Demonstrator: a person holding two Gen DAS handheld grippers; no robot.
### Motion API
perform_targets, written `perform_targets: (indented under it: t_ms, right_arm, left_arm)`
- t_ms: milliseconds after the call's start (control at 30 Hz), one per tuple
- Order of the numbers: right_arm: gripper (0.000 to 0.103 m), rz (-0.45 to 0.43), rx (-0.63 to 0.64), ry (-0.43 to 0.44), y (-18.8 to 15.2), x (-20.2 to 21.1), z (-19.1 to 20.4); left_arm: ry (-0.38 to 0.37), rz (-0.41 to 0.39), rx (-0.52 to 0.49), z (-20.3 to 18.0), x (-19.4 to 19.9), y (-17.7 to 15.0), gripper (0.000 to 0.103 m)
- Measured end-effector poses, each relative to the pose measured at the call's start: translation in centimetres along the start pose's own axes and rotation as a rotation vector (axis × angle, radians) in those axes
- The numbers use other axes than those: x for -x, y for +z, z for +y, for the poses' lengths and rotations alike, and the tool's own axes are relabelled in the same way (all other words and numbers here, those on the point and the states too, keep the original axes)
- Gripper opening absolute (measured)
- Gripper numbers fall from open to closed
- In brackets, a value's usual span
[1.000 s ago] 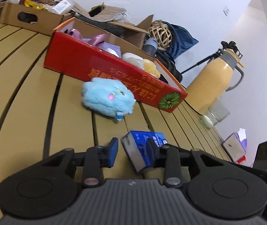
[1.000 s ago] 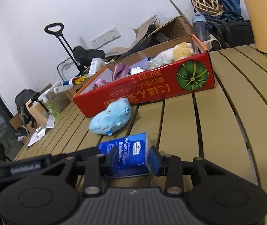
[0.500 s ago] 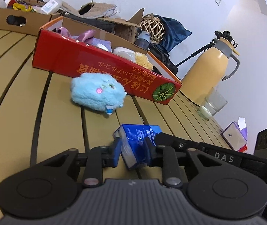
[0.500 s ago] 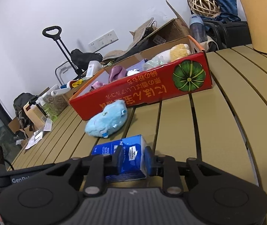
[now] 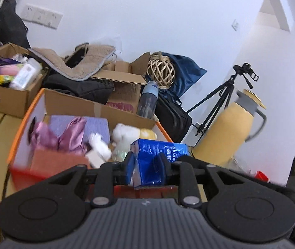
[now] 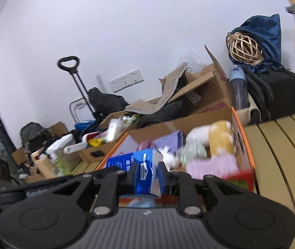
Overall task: Organize soft objects
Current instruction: 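Carry the blue tissue pack into the red box and open both tools, then withdraw both tools from the box back over the table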
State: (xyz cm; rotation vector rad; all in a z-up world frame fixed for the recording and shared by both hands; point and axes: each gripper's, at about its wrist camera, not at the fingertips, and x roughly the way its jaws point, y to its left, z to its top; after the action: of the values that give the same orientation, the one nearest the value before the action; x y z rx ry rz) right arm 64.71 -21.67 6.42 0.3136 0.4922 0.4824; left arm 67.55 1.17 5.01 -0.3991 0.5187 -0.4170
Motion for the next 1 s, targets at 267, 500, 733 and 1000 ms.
perform_targets:
  t_ms: [267,500,733,1000]
  right_arm:
    - [0.026,0.018,0.012,-0.172,3.5,-4.5,-4.3]
    - [0.028,0.102,0.010,-0.314,1.9,-5.7,-7.2]
    - [0.035,0.034,0.047,-0.309,2.9,-2.5,-5.3]
    - [0.065,-0.064,0.150,-0.227,4.2,4.8,-0.4]
  left_arm:
    - [-0.055,0.140,-0.006,-1.4,-8.9,0.9,0.025]
    - [-0.025,0.229,-0.029,-1.6,-11.8,-1.1,0.027]
    - [0.027,0.112,-0.155,-3.1,-4.4,1.5,0.033]
    - [0.326,-0.081,-0.288,-3.2,7.3,1.1,0.068]
